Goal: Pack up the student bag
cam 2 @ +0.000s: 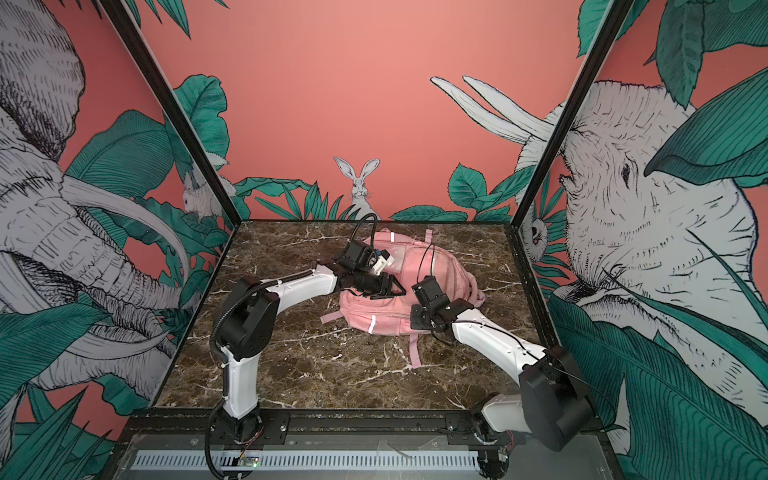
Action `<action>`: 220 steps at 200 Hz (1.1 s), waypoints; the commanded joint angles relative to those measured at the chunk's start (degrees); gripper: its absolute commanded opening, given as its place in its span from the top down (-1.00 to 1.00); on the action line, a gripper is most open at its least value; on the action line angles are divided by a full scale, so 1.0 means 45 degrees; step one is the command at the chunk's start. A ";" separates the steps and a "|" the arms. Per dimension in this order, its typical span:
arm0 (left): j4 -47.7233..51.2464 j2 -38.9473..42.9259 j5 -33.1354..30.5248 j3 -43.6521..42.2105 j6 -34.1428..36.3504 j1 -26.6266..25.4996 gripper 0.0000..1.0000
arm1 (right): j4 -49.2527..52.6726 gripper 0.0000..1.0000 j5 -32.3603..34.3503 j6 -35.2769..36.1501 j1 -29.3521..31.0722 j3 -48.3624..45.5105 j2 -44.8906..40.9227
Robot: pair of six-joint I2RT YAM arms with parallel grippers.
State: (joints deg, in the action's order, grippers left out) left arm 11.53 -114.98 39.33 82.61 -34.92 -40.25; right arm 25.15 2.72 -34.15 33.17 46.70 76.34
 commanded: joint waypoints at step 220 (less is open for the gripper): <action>-0.0769 -0.0083 -0.0959 -0.0133 -0.1365 -0.0805 0.65 | -0.0022 1.00 -0.0565 0.0389 0.0286 0.0353 -0.0167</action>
State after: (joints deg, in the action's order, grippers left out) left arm 10.37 -113.99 34.81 81.06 -40.36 -43.94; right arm 25.63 1.98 -33.80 33.63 47.20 76.31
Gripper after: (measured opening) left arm 0.305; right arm 0.049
